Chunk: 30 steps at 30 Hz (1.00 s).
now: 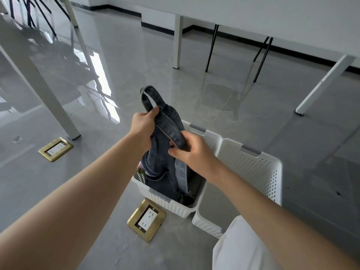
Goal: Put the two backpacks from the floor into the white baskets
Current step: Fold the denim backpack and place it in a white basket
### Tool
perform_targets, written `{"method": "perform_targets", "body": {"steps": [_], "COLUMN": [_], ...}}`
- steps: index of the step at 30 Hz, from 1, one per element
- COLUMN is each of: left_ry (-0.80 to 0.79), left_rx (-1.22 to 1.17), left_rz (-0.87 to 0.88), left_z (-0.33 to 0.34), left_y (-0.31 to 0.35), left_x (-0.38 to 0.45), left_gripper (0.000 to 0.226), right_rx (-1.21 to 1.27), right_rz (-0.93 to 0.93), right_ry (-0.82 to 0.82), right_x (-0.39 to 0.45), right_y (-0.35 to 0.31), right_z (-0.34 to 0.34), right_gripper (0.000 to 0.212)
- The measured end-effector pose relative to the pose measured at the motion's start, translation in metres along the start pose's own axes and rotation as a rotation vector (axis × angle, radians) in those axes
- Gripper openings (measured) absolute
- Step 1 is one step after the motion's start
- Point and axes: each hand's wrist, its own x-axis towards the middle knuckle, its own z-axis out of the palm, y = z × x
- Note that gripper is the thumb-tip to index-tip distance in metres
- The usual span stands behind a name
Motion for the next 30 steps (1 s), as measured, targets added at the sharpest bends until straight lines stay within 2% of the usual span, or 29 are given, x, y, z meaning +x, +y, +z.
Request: {"method": "perform_targets", "body": {"steps": [3,6,9,11,13,15,17,19,21,23,27,28,30], "left_ry": [0.006,0.007,-0.022,-0.065,-0.108,-0.126,-0.139,-0.148,-0.13,-0.103,-0.049,-0.03,0.003], "left_rx": [-0.092,-0.207,-0.176,-0.107,-0.052,-0.013,0.016,0.011,-0.009,-0.019,-0.021,-0.032,-0.066], "left_rz": [0.003,-0.015,0.002,0.012,0.022,0.016,0.005,0.006,0.01,0.009,0.001,-0.002,-0.014], "left_z": [0.012,0.013,0.007,0.003,-0.003,-0.007,-0.01,-0.012,-0.017,-0.025,-0.039,-0.04,-0.041], "left_y": [0.013,0.021,0.019,0.014,0.009,0.002,-0.007,-0.013,-0.015,-0.014,-0.013,-0.014,-0.015], "left_x": [0.006,0.009,0.007,0.004,0.0,-0.004,-0.008,-0.011,-0.01,-0.007,0.0,0.002,0.005], "left_gripper": [0.028,0.029,0.03,0.031,0.031,0.032,0.033,0.034,0.034,0.034,0.034,0.034,0.035], "right_rx": [-0.086,-0.412,-0.709,-0.605,-0.436,-0.337,-0.375,-0.619,-0.807,-0.757,-0.573,-0.439,0.021], "right_rz": [-0.063,0.038,0.303,0.427,0.38,0.262,0.181,0.186,0.24,0.275,0.234,0.204,0.23], "right_ry": [0.071,0.112,-0.194,-0.289,-0.139,0.075,0.145,0.003,-0.157,-0.179,-0.035,-0.033,-0.075], "right_x": [-0.017,-0.037,-0.04,-0.029,-0.007,0.027,0.059,0.082,0.091,0.09,0.084,0.08,0.071], "right_y": [0.01,0.063,0.109,0.105,0.087,0.067,0.056,0.056,0.055,0.053,0.043,0.037,0.024], "right_z": [-0.007,-0.001,0.001,-0.005,-0.011,-0.017,-0.022,-0.022,-0.024,-0.031,-0.066,-0.074,-0.084], "right_gripper": [0.01,0.01,0.022,0.048,0.057,0.048,0.047,0.042,0.027,0.003,0.016,0.014,0.01]}}
